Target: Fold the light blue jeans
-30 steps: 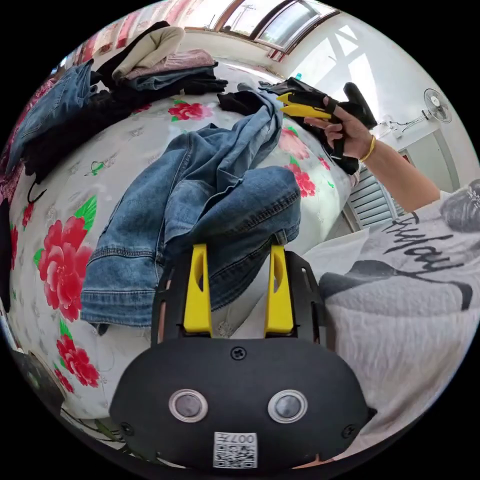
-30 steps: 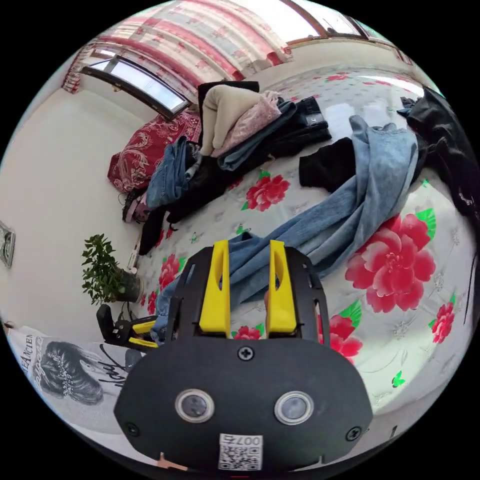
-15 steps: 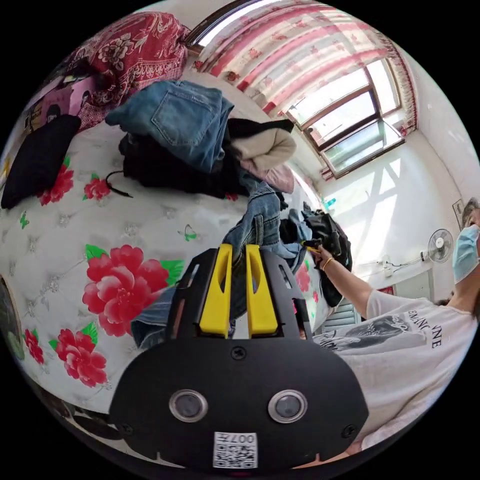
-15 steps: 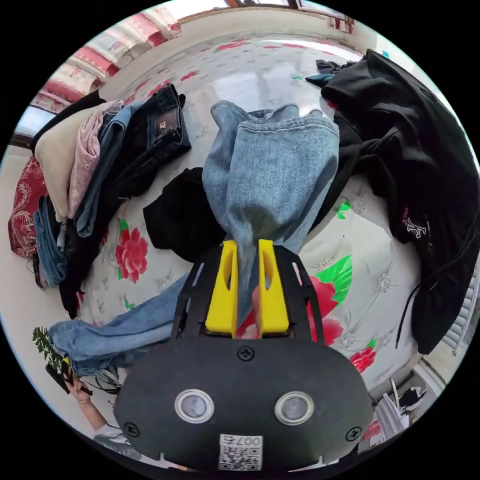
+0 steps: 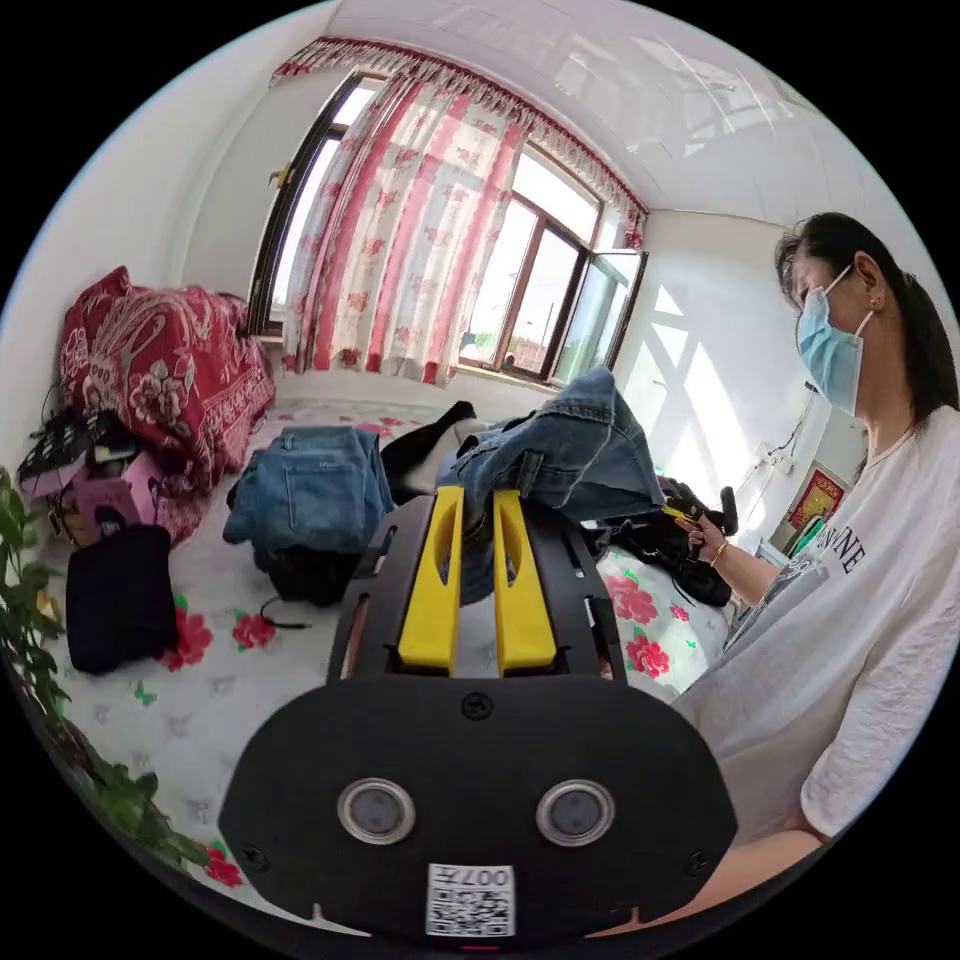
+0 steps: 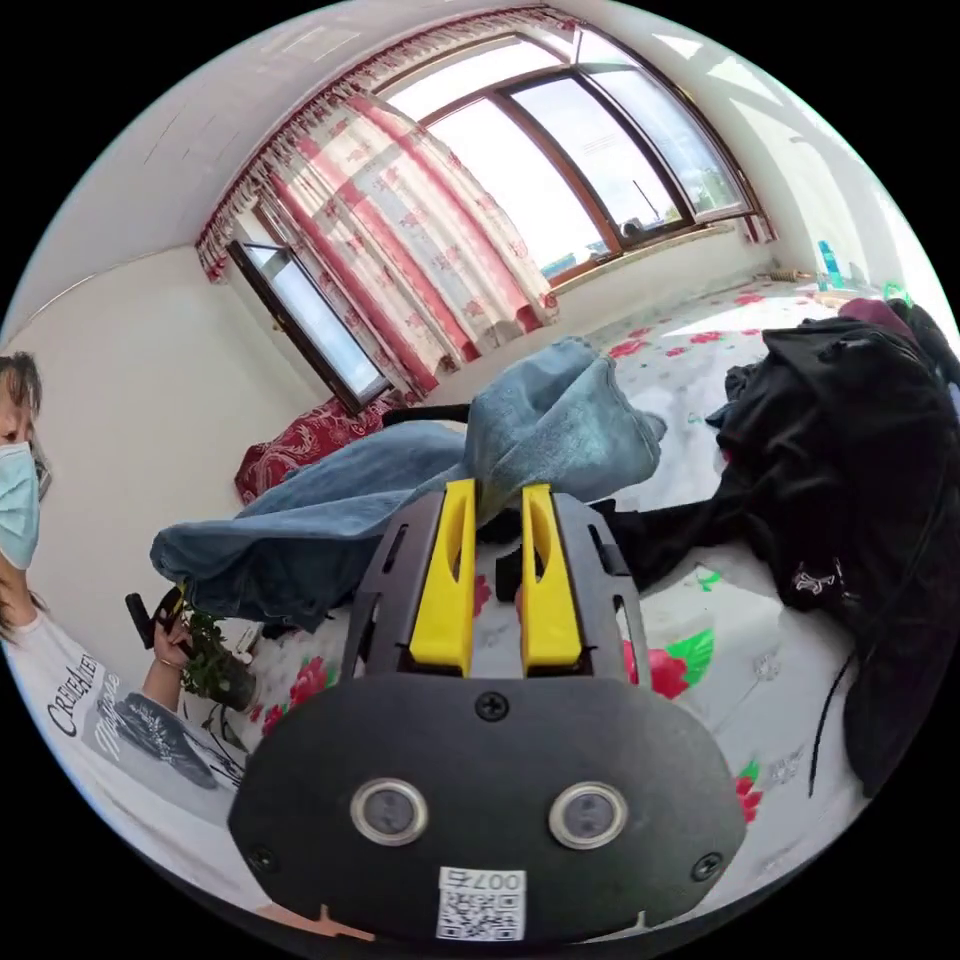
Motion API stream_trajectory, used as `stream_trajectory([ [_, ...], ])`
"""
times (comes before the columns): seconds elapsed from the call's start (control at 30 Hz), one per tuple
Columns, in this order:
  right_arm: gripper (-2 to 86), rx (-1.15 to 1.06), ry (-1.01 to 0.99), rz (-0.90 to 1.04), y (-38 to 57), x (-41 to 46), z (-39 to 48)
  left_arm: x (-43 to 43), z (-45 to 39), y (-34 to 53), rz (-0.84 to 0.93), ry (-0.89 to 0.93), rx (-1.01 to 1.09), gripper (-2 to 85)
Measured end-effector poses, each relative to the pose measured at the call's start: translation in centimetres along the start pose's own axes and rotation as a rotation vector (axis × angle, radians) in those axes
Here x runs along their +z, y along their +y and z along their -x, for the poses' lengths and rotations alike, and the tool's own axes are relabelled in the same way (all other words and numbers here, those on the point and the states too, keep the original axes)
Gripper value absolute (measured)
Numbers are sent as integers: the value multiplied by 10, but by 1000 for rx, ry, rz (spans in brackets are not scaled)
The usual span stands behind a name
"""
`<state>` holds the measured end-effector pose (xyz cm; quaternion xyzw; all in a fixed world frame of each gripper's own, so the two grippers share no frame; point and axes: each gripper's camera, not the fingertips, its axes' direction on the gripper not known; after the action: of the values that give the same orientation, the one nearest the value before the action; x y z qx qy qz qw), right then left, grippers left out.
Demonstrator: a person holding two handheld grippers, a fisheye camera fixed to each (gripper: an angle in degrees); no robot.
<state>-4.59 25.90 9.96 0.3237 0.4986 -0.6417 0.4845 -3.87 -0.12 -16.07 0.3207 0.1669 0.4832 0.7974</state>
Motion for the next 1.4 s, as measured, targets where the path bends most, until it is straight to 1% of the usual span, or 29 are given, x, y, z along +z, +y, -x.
stream_trajectory([
  [0.03,54,37,37,41,15,4,-7,3,5,12,37,-13,-37,62],
  [0.1,72,210,161,214,78,21,-39,22,30,67,246,-124,-237,62],
  [0.13,74,244,180,249,94,24,-45,27,36,82,299,-157,-292,59],
  [0.17,79,297,216,298,121,28,-52,33,46,108,394,-209,-380,51],
  [0.2,82,331,230,315,142,30,-56,35,52,128,438,-224,-463,48],
  [0.3,89,355,241,335,164,39,-60,35,66,150,428,-196,-584,60],
  [0.43,96,310,308,339,151,63,-70,60,80,158,529,-194,-625,91],
  [0.57,97,364,369,339,124,98,-106,111,75,176,749,-270,-616,116],
  [0.67,92,390,429,399,110,123,-135,136,82,194,828,-302,-722,115],
  [0.73,82,399,472,437,104,136,-150,148,88,204,838,-291,-787,102],
  [0.77,74,399,492,451,102,143,-159,150,89,203,837,-337,-801,98],
  [0.87,37,397,534,491,98,157,-174,156,94,196,881,-346,-791,86],
  [0.93,19,343,579,490,94,161,-173,158,95,192,903,-339,-762,54],
  [0.97,11,290,582,476,91,160,-167,159,95,189,890,-308,-744,11],
  [1.03,4,227,549,414,87,149,-156,159,98,185,846,-269,-747,-1],
  [1.1,0,224,458,293,84,119,-145,159,101,177,831,-248,-735,-7],
  [1.13,0,227,433,262,84,109,-142,157,101,173,820,-240,-728,-8],
  [1.2,-1,237,331,147,91,65,-134,135,99,151,695,-170,-697,-9],
  [1.23,-1,236,308,122,94,54,-132,126,97,144,653,-145,-687,-9],
  [1.27,-1,226,279,90,103,33,-128,106,94,129,573,-107,-656,-10],
  [1.3,-1,218,273,82,114,14,-125,84,88,115,515,-86,-604,-10],
  [1.4,2,202,299,110,155,-22,-128,30,74,97,464,-89,-491,-10],
])
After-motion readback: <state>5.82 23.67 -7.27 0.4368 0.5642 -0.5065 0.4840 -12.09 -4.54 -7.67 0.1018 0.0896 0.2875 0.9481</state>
